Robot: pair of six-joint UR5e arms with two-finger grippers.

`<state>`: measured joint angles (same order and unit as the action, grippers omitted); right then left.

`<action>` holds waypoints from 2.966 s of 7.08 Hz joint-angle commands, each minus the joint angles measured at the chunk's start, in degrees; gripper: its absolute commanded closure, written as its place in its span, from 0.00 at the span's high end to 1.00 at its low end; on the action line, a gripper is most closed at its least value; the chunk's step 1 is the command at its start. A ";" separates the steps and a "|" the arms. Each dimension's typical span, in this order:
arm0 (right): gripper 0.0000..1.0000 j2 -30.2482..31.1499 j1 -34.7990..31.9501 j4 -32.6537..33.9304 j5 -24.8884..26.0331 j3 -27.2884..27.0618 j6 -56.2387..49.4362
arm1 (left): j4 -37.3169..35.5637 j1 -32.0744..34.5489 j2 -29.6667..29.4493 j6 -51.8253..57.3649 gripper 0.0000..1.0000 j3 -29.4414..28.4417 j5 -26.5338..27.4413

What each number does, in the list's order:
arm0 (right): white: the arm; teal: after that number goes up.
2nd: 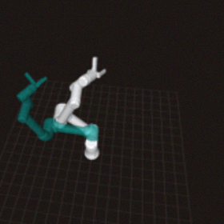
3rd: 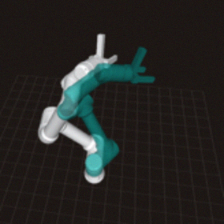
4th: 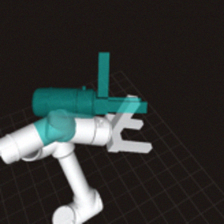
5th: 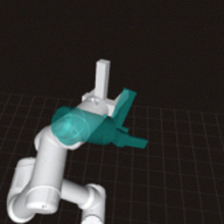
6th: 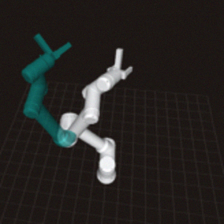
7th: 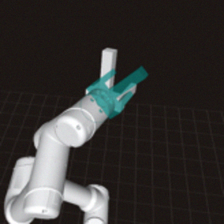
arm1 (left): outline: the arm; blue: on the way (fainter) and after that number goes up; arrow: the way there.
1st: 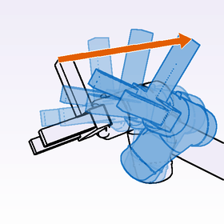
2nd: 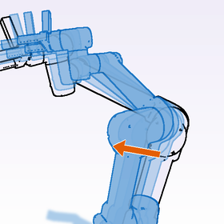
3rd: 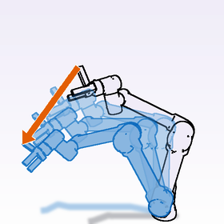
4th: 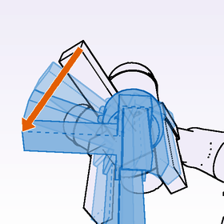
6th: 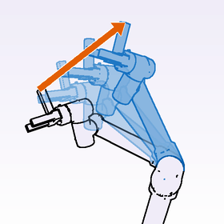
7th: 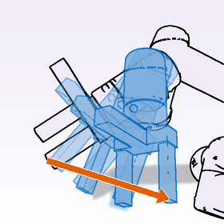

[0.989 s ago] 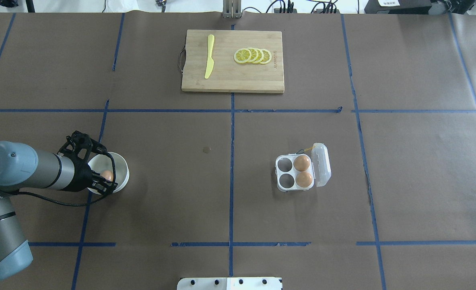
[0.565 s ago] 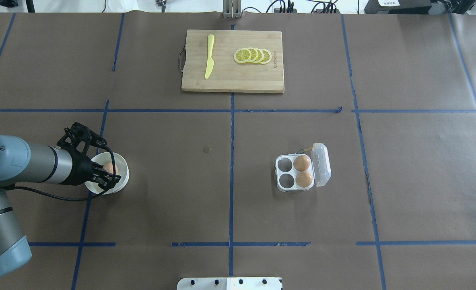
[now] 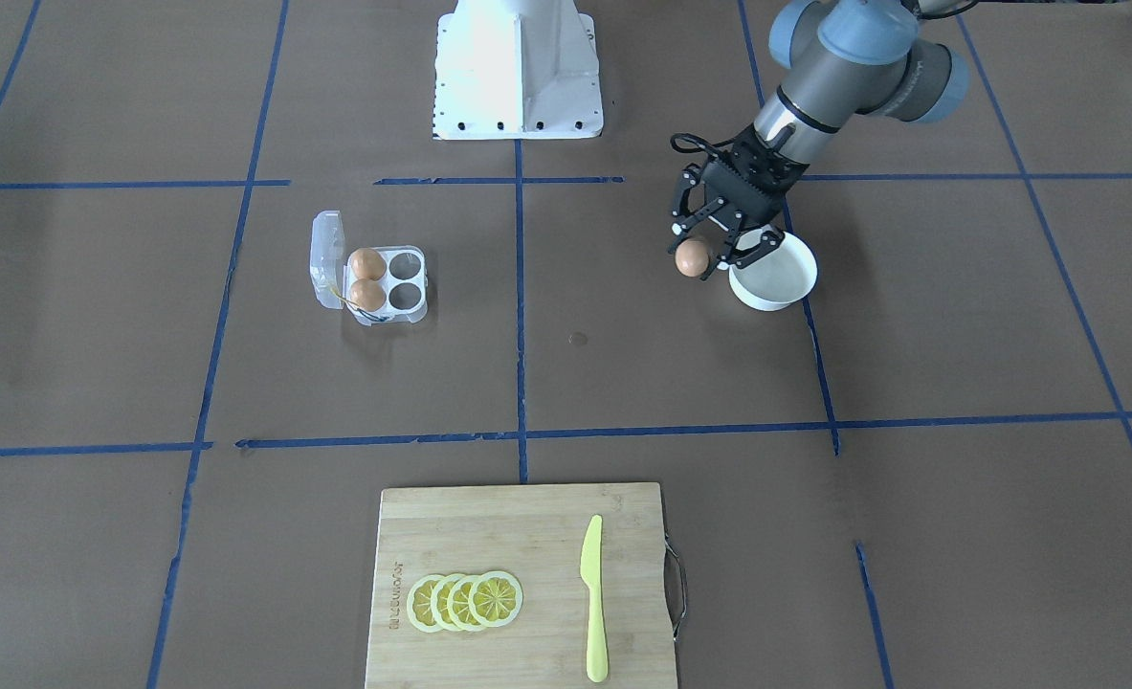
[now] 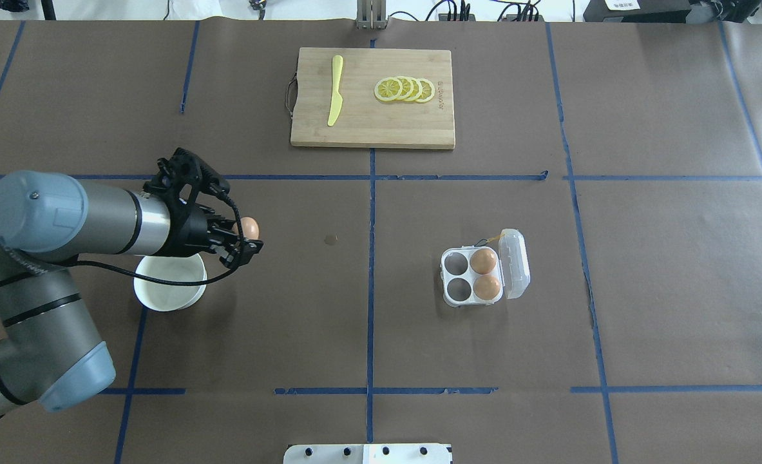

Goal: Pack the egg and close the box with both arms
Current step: 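Lift the egg with the left gripper and carry it to the egg box, then lower the egg into an empty slot and open the left gripper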

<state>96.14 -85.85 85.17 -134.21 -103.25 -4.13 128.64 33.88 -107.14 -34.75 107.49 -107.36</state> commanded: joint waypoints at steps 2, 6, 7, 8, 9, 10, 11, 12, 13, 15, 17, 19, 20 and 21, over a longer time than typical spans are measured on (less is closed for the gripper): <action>1.00 0.01 -0.02 0.00 0.00 0.07 0.00 | 20.44 -0.30 -4.48 -0.32 0.00 -6.04 0.05; 1.00 0.01 -0.02 0.00 0.00 -0.02 0.00 | 27.41 -13.48 -14.82 9.88 0.00 -17.27 23.77; 1.00 0.01 -0.02 0.00 0.09 0.07 0.00 | 32.67 -13.83 -16.85 16.23 0.00 -22.18 23.87; 1.00 0.01 -0.02 0.00 0.09 0.07 0.00 | 35.25 -14.80 -20.26 16.82 0.00 -27.02 23.78; 1.00 0.01 -0.02 0.00 0.17 0.07 0.00 | 35.45 -16.11 -24.47 17.69 0.00 -30.81 24.13; 1.00 -0.08 -0.02 0.00 0.18 0.07 0.00 | 35.54 -16.82 -26.43 17.70 0.00 -32.85 24.39; 1.00 0.01 -0.02 0.00 0.09 -0.02 0.00 | 35.71 -16.91 -27.84 17.70 0.00 -34.61 24.48; 1.00 0.01 -0.02 0.00 0.09 -0.02 -0.09 | 35.80 -16.91 -28.99 17.70 0.00 -36.72 24.48; 1.00 0.01 -0.02 0.00 0.09 -0.02 0.00 | 35.72 -17.09 -30.48 17.70 0.00 -38.82 24.57; 1.00 0.01 -0.02 0.00 0.09 -0.02 0.00 | 35.71 -17.44 -31.46 17.70 0.10 -40.60 24.57; 1.00 -0.08 -0.02 0.00 0.17 -0.02 0.00 | 35.71 -18.58 -31.46 17.70 0.16 -41.30 24.57; 1.00 -0.08 -0.02 0.00 0.09 -0.02 0.00 | 35.71 -18.85 -31.55 17.62 0.25 -41.48 24.83; 1.00 -0.08 -0.02 0.00 0.09 -0.02 0.00 | 35.71 -18.85 -31.64 17.61 0.42 -41.48 24.83; 1.00 -0.08 -0.02 0.00 0.17 -0.02 0.00 | 35.71 -18.94 -31.64 17.61 0.48 -41.57 24.83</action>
<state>96.07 -85.87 85.17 -134.10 -103.27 -4.13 164.35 15.04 -138.73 -17.13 66.01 -82.55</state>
